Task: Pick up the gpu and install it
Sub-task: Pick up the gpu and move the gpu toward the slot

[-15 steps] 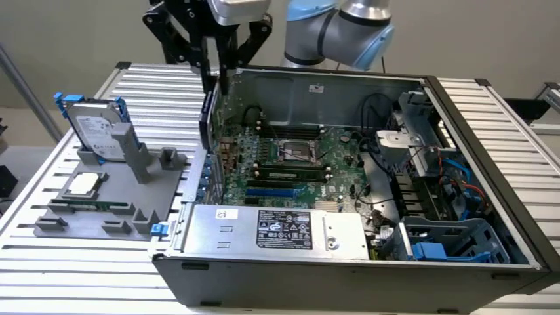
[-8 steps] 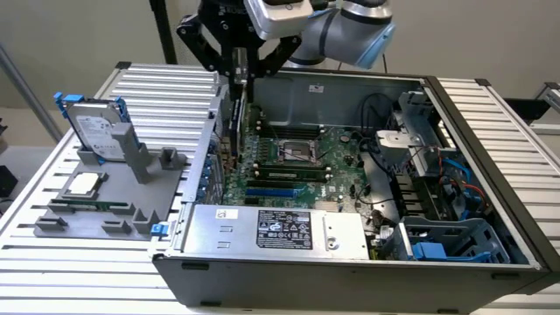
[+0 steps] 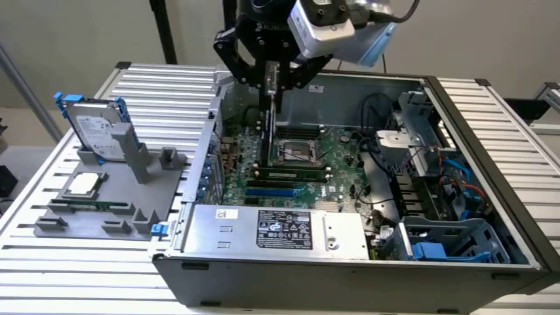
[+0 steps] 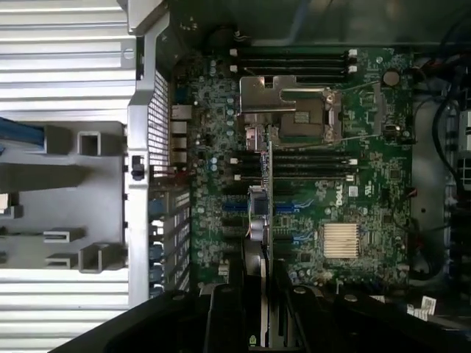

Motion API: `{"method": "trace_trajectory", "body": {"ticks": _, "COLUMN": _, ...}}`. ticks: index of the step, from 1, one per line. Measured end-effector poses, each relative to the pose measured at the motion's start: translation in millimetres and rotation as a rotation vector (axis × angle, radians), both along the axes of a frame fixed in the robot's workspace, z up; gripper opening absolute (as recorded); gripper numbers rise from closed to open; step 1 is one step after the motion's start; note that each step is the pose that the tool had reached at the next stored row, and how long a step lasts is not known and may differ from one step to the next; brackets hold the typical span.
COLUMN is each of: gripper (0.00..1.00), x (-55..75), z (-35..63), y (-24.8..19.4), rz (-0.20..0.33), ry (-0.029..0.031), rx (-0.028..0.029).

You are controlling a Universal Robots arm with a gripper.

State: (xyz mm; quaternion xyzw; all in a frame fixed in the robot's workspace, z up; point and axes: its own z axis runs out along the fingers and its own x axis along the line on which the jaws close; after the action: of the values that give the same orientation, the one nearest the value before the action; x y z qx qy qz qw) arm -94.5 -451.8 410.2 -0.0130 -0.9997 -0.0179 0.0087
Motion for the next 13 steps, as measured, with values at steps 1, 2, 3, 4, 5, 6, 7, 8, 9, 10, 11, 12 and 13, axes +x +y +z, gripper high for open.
{"method": "trace_trajectory", "body": {"ticks": 1, "gripper": 0.0, "x": 4.5, "z": -1.8, "y": 0.2, "rz": 0.0, "ry": 0.0, "rx": -0.0011}}
{"method": "trace_trajectory", "body": {"ticks": 2, "gripper": 0.0, "x": 9.2, "z": -3.7, "y": 0.6, "rz": 0.0, "ry": 0.0, "rx": -0.0023}}
{"method": "trace_trajectory", "body": {"ticks": 3, "gripper": 0.0, "x": 13.6, "z": -5.5, "y": 0.9, "rz": 0.0, "ry": 0.0, "rx": -0.0034}}
{"method": "trace_trajectory", "body": {"ticks": 4, "gripper": 0.0, "x": 18.4, "z": -7.4, "y": 1.3, "rz": 0.0, "ry": -0.0001, "rx": -0.0047}}
{"method": "trace_trajectory", "body": {"ticks": 5, "gripper": 0.0, "x": 23.0, "z": -9.2, "y": 1.8, "rz": 0.0, "ry": 0.0, "rx": -0.006}}
{"method": "trace_trajectory", "body": {"ticks": 6, "gripper": 0.0, "x": 27.0, "z": -11.0, "y": 2.4, "rz": 0.0, "ry": 0.0, "rx": -0.007}}
{"method": "trace_trajectory", "body": {"ticks": 7, "gripper": 0.0, "x": 30.8, "z": -12.8, "y": 3.0, "rz": 0.001, "ry": 0.0, "rx": -0.0079}}
{"method": "trace_trajectory", "body": {"ticks": 8, "gripper": 0.0, "x": 34.1, "z": -14.5, "y": 3.4, "rz": 0.001, "ry": 0.0, "rx": -0.0083}}
{"method": "trace_trajectory", "body": {"ticks": 9, "gripper": 0.0, "x": 35.3, "z": -16.4, "y": 3.6, "rz": 0.002, "ry": -0.0001, "rx": -0.008}}
{"method": "trace_trajectory", "body": {"ticks": 10, "gripper": 0.0, "x": 35.6, "z": -16.7, "y": 3.6, "rz": 0.002, "ry": 0.0001, "rx": -0.0082}}
{"method": "trace_trajectory", "body": {"ticks": 11, "gripper": 0.0, "x": 35.5, "z": -16.6, "y": 3.6, "rz": 0.002, "ry": 0.0003, "rx": -0.0084}}
{"method": "trace_trajectory", "body": {"ticks": 12, "gripper": 0.0, "x": 35.5, "z": -16.6, "y": 3.6, "rz": 0.002, "ry": 0.0003, "rx": -0.0084}}
{"method": "trace_trajectory", "body": {"ticks": 13, "gripper": 0.0, "x": 35.5, "z": -16.6, "y": 3.6, "rz": 0.002, "ry": 0.0004, "rx": -0.0084}}
